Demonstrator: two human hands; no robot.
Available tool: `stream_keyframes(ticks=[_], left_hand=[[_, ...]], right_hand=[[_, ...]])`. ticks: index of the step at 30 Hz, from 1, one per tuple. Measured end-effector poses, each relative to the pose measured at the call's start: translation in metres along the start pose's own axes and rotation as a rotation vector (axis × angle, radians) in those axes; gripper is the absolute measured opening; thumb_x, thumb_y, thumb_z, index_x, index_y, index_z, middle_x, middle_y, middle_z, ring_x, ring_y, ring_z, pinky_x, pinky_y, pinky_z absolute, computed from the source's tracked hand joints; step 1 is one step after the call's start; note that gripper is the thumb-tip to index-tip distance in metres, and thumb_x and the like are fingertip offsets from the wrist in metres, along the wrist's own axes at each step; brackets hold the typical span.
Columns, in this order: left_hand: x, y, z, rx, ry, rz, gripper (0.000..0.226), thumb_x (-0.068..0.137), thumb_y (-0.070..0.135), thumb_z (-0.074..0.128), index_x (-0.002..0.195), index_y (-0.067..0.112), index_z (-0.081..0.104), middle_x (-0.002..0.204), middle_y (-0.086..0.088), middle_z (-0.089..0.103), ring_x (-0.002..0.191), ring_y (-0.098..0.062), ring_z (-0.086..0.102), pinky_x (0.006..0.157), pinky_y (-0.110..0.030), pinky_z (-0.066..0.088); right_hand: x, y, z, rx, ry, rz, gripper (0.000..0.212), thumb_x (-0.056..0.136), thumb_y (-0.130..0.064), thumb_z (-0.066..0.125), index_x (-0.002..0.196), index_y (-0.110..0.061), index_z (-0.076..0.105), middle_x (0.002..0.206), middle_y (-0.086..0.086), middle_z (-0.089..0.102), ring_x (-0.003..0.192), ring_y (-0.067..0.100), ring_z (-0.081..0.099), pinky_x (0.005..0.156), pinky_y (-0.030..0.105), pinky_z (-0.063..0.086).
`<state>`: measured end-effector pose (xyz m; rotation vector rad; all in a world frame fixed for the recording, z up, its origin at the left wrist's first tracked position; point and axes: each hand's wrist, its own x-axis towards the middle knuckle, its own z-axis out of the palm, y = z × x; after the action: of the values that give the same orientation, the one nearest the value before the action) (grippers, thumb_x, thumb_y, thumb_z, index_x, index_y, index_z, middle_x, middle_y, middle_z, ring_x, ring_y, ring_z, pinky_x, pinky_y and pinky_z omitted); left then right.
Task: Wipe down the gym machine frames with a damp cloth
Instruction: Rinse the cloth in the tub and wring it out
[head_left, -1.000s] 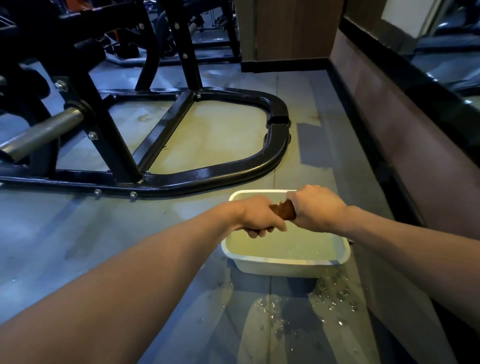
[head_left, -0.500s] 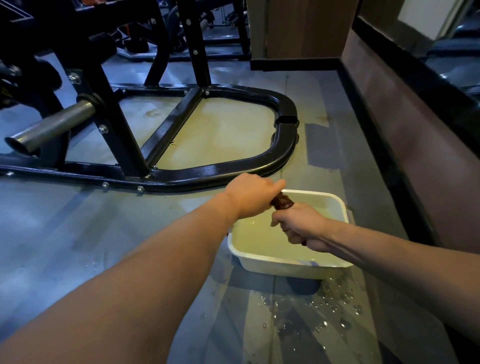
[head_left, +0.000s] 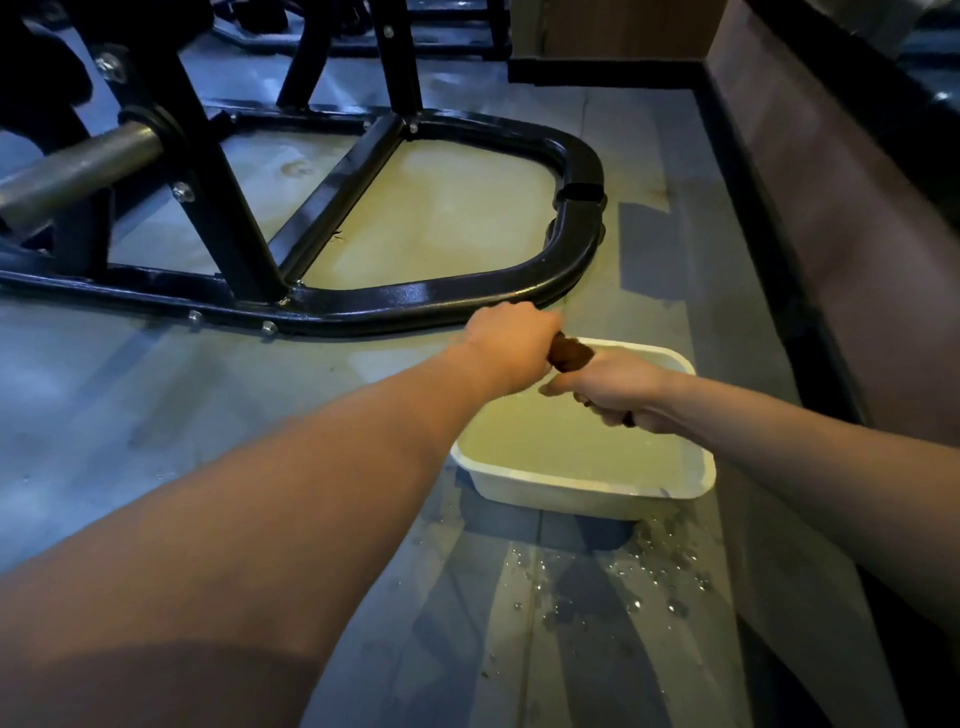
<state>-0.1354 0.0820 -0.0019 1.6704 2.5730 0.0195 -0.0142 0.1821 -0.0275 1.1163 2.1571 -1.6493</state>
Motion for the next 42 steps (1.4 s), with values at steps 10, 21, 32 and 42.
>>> stream_keyframes(ticks=[10, 21, 32, 42], left_hand=[[0.006, 0.01, 0.03, -1.467, -0.43, -0.533, 0.037, 0.098, 0.044, 0.063, 0.122, 0.016, 0.063, 0.071, 0.0, 0.057, 0.052, -0.009, 0.054, 0.046, -0.021, 0.039], [-0.078, 0.086, -0.027, -1.12, -0.086, -0.451, 0.059, 0.082, 0.017, 0.071, 0.138, 0.029, 0.057, 0.127, -0.004, 0.056, 0.117, -0.029, 0.057, 0.109, -0.043, 0.047], [-0.16, 0.13, -0.191, -2.075, -0.197, -1.141, 0.022, 0.098, -0.001, 0.061, 0.119, -0.007, 0.067, 0.115, -0.021, 0.072, 0.1, -0.025, 0.071, 0.089, -0.034, 0.061], [-0.231, 0.16, -0.343, -1.984, -0.138, -1.146, 0.026, 0.1, 0.007, 0.062, 0.126, 0.007, 0.063, 0.118, -0.015, 0.072, 0.102, -0.023, 0.072, 0.078, -0.03, 0.061]], right_hand=[[0.011, 0.01, -0.014, -0.312, 0.461, -0.117, 0.096, 0.086, -0.015, 0.082, 0.16, -0.027, 0.021, 0.152, 0.01, 0.015, 0.13, 0.033, 0.04, 0.114, 0.041, 0.039], [-0.075, -0.05, -0.001, 0.945, 0.165, 0.387, 0.031, 0.099, -0.041, 0.067, 0.104, -0.011, 0.071, 0.092, 0.009, 0.077, 0.081, 0.024, 0.076, 0.073, 0.036, 0.062], [-0.231, -0.129, -0.042, 1.235, 0.16, 0.365, 0.051, 0.112, -0.041, 0.032, 0.097, -0.008, 0.068, 0.078, 0.009, 0.071, 0.061, 0.022, 0.069, 0.058, 0.028, 0.059], [-0.369, -0.2, -0.064, 0.989, 0.034, 0.455, 0.044, 0.109, -0.046, 0.042, 0.1, -0.012, 0.068, 0.086, 0.01, 0.07, 0.07, 0.022, 0.068, 0.064, 0.03, 0.057]])
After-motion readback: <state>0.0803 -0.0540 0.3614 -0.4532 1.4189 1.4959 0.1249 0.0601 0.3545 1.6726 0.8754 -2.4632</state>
